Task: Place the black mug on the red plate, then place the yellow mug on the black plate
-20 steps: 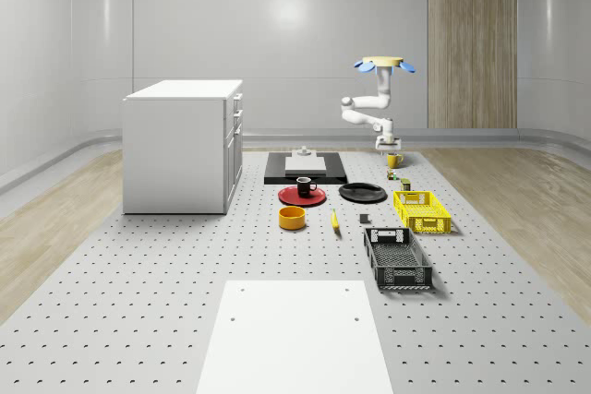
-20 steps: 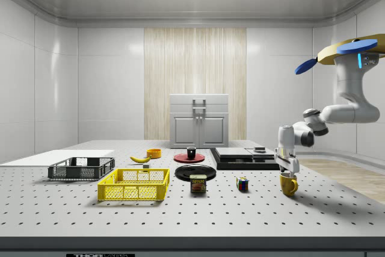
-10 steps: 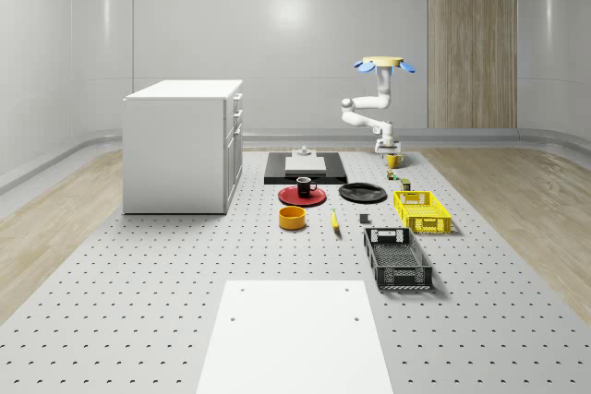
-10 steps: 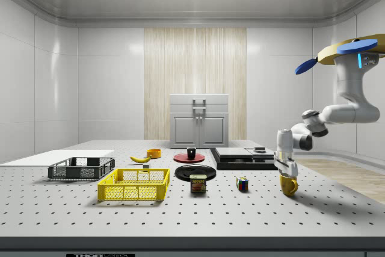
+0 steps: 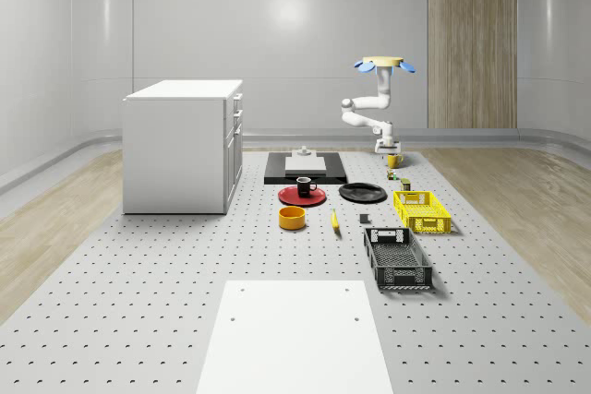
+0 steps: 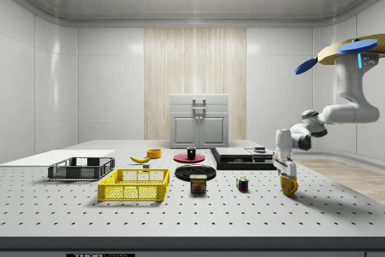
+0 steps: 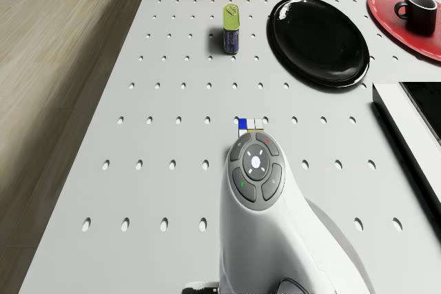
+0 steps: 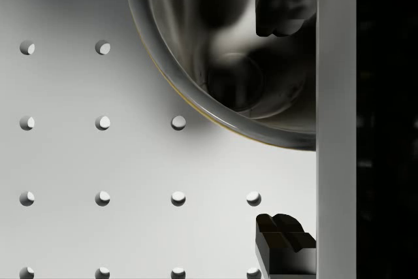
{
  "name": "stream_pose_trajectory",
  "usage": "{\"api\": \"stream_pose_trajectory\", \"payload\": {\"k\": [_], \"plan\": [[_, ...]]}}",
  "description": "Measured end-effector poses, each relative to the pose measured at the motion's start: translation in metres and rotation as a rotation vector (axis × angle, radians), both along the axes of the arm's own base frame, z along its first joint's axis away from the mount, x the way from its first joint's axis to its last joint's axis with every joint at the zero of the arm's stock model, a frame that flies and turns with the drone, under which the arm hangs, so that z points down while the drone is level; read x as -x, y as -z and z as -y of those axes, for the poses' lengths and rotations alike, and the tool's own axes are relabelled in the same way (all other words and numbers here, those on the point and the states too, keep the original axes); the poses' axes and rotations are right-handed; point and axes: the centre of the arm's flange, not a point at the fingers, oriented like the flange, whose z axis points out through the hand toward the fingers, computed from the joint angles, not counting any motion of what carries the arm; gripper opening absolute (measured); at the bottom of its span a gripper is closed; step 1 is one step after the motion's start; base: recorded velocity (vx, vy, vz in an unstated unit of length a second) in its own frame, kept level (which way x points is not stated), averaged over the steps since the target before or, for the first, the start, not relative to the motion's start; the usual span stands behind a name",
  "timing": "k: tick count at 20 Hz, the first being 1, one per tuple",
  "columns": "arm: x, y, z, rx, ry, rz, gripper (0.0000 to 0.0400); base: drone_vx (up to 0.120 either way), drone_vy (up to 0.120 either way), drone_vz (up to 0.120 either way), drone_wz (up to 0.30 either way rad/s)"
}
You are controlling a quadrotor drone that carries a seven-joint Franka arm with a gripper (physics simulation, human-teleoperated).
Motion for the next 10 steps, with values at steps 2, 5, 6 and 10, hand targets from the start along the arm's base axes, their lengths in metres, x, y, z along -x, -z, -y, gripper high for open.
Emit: {"api": "stream_pose_trajectory", "payload": {"k": [2,5,6,10], "plan": [[-0.0002,0.0003,0.0000,0.000,0.000,0.000,0.0400,0.000,0.000,0.000,0.000],[-0.0004,0.0011,-0.0001,0.000,0.000,0.000,0.0400,0.000,0.000,0.000,0.000],[-0.0004,0.0019,-0.0001,0.000,0.000,0.000,0.0400,0.000,0.000,0.000,0.000],[-0.0005,0.0036,-0.0001,0.000,0.000,0.000,0.0400,0.000,0.000,0.000,0.000]]}}
